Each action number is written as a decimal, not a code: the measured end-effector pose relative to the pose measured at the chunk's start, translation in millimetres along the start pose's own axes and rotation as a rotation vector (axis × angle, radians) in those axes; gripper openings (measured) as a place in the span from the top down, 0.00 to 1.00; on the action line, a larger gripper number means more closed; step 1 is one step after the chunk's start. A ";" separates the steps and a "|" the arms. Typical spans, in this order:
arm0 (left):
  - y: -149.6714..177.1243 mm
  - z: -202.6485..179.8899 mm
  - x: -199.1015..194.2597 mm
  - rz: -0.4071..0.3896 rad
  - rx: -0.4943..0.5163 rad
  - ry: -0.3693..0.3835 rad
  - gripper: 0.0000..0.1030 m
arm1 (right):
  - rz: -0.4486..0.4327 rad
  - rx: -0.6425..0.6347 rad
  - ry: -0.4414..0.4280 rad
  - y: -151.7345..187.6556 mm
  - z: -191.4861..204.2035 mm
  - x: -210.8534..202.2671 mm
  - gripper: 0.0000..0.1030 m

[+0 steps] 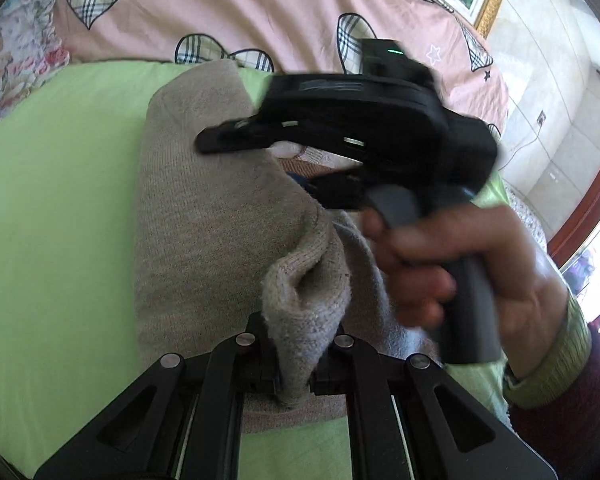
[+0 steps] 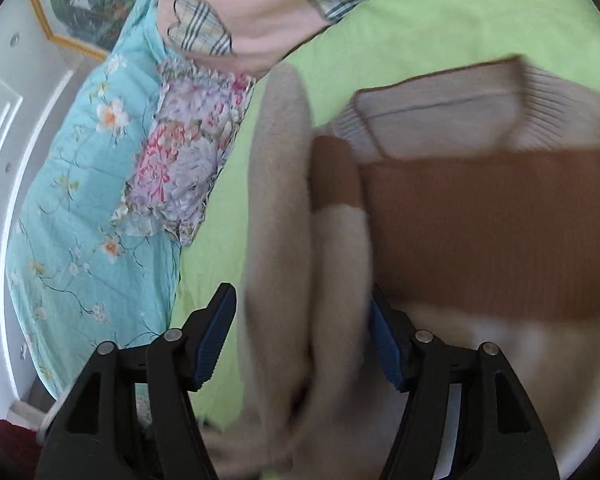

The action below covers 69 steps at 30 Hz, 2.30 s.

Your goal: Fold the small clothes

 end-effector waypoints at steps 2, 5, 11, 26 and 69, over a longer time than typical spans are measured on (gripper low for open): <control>-1.0 -2.0 -1.6 -0.010 0.014 -0.014 0.94 | -0.003 0.003 -0.013 -10.3 -1.0 7.7 0.70; -3.2 -8.7 -5.1 -0.003 0.022 0.014 0.93 | -0.033 -0.027 -0.010 -14.6 5.7 -4.1 0.81; -1.6 -64.2 -0.5 0.015 0.121 0.112 0.93 | -0.131 -0.096 0.061 -0.8 8.6 -78.6 0.82; 31.0 -184.4 82.2 0.198 0.247 0.259 0.93 | -0.228 0.079 0.282 56.9 -99.1 -205.3 0.82; -52.6 -11.4 131.8 0.352 -0.189 0.302 0.33 | -0.181 0.151 0.270 97.5 -116.1 -195.8 0.39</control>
Point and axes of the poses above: each gripper's, at about its wrist camera, not at the fingertips, and x roughly the way its jaws point, z to its left, y to its underside, the point moved 3 cm from there along x, roughly the way its jaws point, and after that the axes turned 8 degrees about -x, right-handed, at the moved point
